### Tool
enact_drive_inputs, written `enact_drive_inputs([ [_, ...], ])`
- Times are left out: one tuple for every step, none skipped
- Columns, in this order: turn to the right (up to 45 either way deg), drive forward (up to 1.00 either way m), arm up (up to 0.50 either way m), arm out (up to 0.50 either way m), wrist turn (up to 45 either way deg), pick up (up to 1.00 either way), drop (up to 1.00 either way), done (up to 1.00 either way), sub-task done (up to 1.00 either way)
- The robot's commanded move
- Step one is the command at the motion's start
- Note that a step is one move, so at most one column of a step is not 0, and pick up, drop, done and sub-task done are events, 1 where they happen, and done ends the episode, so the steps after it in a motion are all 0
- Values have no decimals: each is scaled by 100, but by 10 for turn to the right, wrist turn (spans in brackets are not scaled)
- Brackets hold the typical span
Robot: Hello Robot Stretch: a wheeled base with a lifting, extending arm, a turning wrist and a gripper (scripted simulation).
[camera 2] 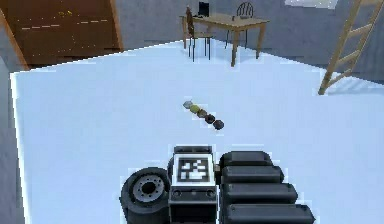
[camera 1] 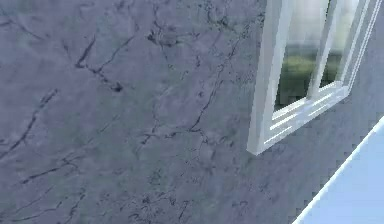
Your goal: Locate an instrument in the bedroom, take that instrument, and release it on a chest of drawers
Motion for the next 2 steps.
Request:
enact_drive_inputs([
  [450,0,0,0,0,0,0,0,0],
  [450,0,0,0,0,0,0,0,0],
])
